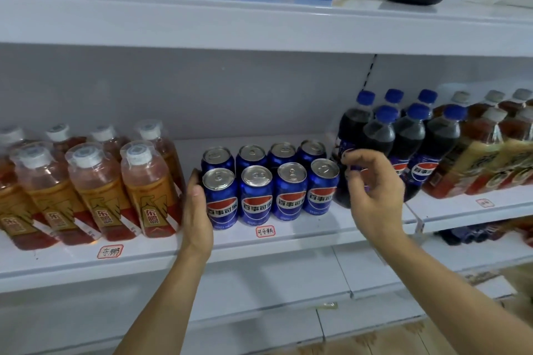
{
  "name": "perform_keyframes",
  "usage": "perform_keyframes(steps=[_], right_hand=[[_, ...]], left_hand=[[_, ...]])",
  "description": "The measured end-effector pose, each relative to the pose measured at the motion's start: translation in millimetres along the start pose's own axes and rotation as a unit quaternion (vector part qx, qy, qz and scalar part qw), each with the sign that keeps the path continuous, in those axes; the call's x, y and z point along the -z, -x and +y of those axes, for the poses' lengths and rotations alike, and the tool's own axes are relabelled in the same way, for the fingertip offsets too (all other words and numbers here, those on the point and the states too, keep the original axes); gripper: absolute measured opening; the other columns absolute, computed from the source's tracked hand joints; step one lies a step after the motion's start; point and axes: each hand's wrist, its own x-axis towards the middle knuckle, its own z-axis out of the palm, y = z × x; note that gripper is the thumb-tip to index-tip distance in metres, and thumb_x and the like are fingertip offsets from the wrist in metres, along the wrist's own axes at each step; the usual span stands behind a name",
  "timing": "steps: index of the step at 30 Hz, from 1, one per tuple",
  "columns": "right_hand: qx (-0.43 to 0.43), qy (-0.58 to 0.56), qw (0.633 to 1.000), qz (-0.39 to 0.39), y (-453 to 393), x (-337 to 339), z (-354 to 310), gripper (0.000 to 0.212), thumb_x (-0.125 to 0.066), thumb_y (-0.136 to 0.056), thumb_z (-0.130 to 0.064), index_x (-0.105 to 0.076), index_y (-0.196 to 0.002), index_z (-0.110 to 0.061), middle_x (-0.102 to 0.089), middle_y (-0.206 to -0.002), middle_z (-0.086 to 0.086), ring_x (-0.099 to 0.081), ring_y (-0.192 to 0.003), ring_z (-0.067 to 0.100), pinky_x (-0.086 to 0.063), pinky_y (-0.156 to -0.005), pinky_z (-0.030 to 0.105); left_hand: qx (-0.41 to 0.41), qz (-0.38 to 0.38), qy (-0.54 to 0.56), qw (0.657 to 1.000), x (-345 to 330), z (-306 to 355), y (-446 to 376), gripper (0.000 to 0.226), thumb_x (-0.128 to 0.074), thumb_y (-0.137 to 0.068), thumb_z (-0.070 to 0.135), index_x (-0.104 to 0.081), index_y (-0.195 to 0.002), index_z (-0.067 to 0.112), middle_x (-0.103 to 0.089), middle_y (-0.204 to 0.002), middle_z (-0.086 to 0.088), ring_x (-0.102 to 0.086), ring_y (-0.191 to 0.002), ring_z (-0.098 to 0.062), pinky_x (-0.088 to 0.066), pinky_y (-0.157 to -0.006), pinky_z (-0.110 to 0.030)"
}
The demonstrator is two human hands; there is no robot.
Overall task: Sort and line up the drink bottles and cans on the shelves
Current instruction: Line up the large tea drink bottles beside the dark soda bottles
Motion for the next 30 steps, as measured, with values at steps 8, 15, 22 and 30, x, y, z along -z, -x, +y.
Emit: perform_keyframes(steps=[8,15,22,30], right_hand=[[-0.164,-0.073,0.98,-0.089,42.3,-43.7,30.8,0.118,-0.092,-0.072,-0.016,-0.014,-0.159,-0.033,-0.04,-0.151,-0.022,-0.042,-0.136,-0.011,-0.04,-0.112,0.022],[-0.181,-0.106,0.975,-0.074,47.8,-65.5,38.1,0.116,-0.097,-0.063,-0.017,-0.027,-0.155,-0.028,-0.051,-0.146,-0.012,-0.051,-0.134,0.003,-0.048,-0.111,0.043],[-0.181,-0.102,0.976,-0.071,47.0,-66.4,36.3,0.11,-0.096,-0.064,-0.017,-0.028,-0.149,-0.037,-0.051,-0.137,-0.026,-0.05,-0.128,-0.009,-0.049,-0.109,0.033],[-0.181,-0.104,0.976,-0.068,49.1,-66.6,36.9,0.115,-0.096,-0.066,-0.024,-0.025,-0.156,-0.028,-0.049,-0.148,-0.015,-0.048,-0.136,0.001,-0.047,-0.112,0.036]], left_hand=[[-0.075,0.021,-0.214,0.974,-9.6,5.5,13.1,0.122,-0.094,-0.051,0.046,-0.016,-0.144,0.063,-0.042,-0.155,0.013,-0.046,-0.14,-0.01,-0.045,-0.112,-0.048],[-0.075,0.056,-0.253,0.963,-17.1,3.7,16.6,0.137,-0.099,-0.055,0.029,-0.011,-0.16,0.035,-0.041,-0.157,0.007,-0.044,-0.138,-0.006,-0.045,-0.111,-0.046],[-0.076,0.063,-0.263,0.96,-19.0,5.2,17.3,0.135,-0.098,-0.056,0.029,-0.013,-0.16,0.032,-0.041,-0.158,0.003,-0.043,-0.138,-0.008,-0.044,-0.11,-0.046],[-0.092,0.059,-0.262,0.959,-19.7,5.4,17.9,0.132,-0.098,-0.058,0.024,-0.014,-0.16,0.029,-0.041,-0.158,0.001,-0.04,-0.134,-0.002,-0.04,-0.105,-0.032]])
